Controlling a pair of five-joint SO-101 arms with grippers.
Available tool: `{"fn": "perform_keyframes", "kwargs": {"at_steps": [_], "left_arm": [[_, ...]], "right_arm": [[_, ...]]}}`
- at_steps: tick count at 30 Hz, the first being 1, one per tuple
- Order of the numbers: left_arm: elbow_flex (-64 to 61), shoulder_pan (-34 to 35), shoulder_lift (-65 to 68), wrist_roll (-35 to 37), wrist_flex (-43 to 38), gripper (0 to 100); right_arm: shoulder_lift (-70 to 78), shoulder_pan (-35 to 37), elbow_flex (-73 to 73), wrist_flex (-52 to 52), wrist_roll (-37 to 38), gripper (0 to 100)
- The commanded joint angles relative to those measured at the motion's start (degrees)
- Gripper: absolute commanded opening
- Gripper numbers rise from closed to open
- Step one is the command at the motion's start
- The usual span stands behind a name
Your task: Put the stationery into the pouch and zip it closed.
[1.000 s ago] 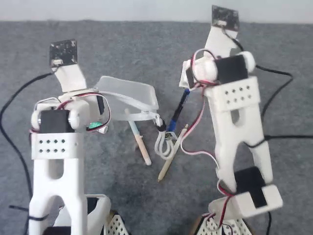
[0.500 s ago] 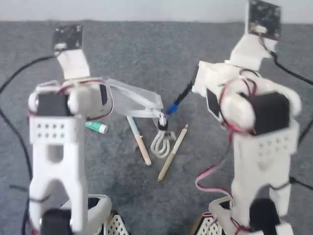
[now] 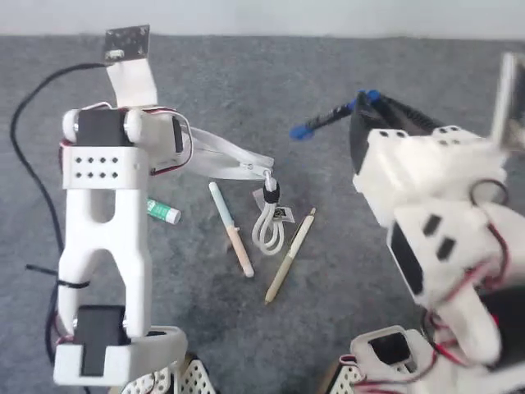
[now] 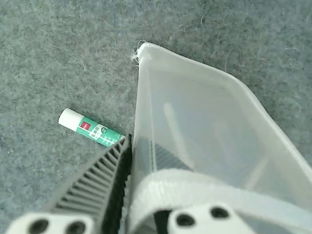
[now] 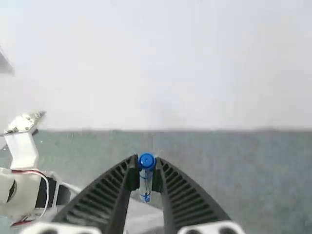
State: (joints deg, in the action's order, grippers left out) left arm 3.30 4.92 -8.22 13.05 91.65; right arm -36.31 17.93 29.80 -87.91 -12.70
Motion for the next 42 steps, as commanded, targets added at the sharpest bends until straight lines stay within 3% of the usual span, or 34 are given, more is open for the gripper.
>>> {"fn": "perform_keyframes", "kwargs": {"at_steps": [1, 10, 17, 42], "left_arm": [[2.15, -0.26, 0.0, -0.09, -0.18, 1], [2.07, -0.35, 0.09, 2.29, -0.18, 1], [1.89, -0.35, 0.26, 2.29, -0.09, 1], [1.89, -0.26, 0.0, 2.29, -0.09, 1]], "right_arm": [[-1.98, -0.22, 0.62, 4.09, 3.34, 0.6], [-6.9, 12.88, 0.7, 8.57, 4.04, 0.6], [-8.92, 23.52, 0.7, 8.92, 9.05, 0.6], [9.1, 22.99, 0.26, 6.99, 9.05, 0.6]]}}
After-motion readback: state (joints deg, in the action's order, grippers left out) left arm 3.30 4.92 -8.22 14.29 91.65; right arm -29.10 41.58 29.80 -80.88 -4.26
